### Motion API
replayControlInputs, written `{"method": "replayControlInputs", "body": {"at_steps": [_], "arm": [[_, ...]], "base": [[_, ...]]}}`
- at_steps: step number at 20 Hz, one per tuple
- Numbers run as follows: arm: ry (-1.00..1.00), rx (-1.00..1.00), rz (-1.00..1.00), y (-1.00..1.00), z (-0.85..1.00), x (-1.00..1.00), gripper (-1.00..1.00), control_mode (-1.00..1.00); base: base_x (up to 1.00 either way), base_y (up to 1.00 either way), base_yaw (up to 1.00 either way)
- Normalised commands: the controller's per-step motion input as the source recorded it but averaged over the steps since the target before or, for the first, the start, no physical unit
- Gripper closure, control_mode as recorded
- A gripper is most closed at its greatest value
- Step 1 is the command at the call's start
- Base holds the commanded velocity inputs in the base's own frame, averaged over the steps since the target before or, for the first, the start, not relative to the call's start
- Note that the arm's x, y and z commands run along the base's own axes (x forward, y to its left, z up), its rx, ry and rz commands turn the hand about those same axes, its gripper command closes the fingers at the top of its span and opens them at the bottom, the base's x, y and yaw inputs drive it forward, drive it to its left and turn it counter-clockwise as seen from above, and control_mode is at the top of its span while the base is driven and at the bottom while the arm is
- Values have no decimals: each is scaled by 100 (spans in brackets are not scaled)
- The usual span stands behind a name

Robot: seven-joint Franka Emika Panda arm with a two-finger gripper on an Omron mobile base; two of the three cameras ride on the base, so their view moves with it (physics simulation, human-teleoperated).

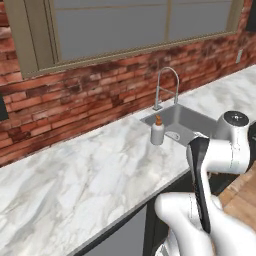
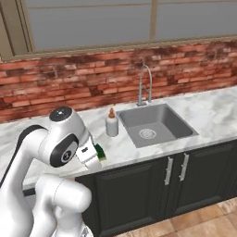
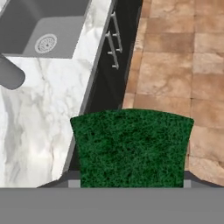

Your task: Restock the sink supplies by placing the sponge and soap dispenser on the counter and next to the sink. Make sure the soap dispenser is upright.

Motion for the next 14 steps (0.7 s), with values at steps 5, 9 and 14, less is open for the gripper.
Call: {"method": "replayControlInputs", "body": {"at_steps": [5, 9, 14], "arm": [[10, 9, 21, -7, -22, 80, 100, -100], [19, 9, 15, -18, -39, 100, 100, -100], [23, 1, 0, -5, -45, 100, 100, -100]], "base": [[16, 0, 6], [0, 0, 0], [0, 0, 0]]}}
